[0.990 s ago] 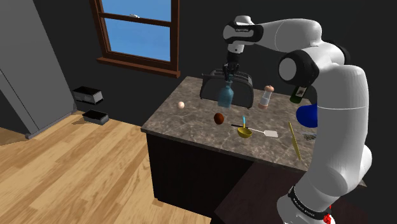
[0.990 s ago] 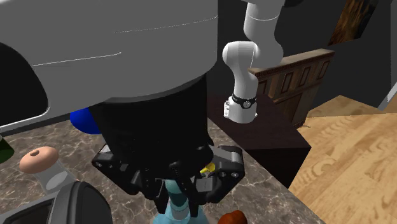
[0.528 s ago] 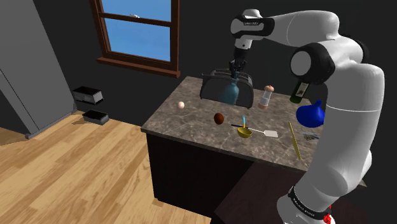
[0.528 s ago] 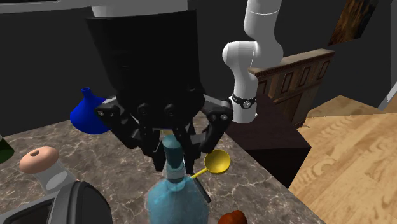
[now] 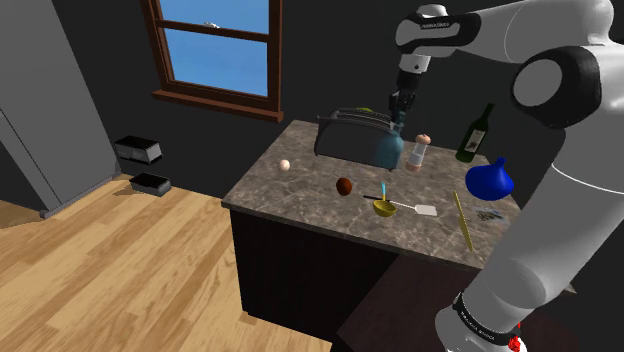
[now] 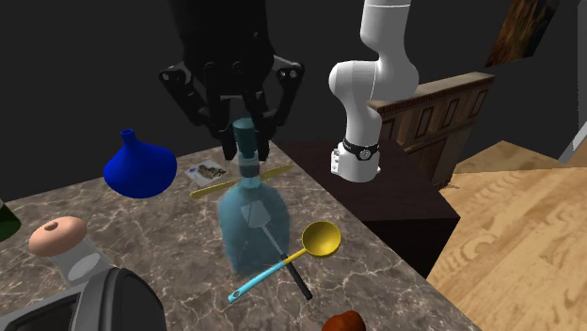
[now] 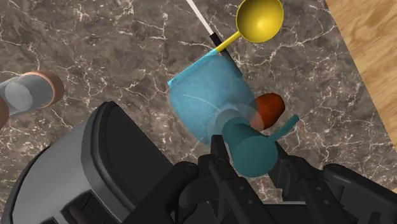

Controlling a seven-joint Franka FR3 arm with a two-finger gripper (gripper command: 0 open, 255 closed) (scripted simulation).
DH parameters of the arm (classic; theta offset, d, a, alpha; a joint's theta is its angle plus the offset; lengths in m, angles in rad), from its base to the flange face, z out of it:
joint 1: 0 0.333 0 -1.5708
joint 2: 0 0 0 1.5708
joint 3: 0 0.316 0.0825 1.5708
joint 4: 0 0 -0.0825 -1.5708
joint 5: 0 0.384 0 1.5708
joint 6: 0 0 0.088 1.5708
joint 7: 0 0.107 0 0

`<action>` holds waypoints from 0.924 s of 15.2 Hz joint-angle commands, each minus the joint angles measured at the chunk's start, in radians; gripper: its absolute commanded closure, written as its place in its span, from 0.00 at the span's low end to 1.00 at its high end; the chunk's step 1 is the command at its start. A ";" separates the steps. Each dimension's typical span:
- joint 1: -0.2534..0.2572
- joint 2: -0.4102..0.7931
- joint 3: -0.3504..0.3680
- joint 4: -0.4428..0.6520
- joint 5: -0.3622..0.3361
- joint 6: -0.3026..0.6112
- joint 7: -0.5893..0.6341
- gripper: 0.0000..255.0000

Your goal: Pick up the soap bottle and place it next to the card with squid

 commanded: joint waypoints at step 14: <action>-0.087 -0.405 -0.073 -0.249 -0.169 -0.127 -0.128 1.00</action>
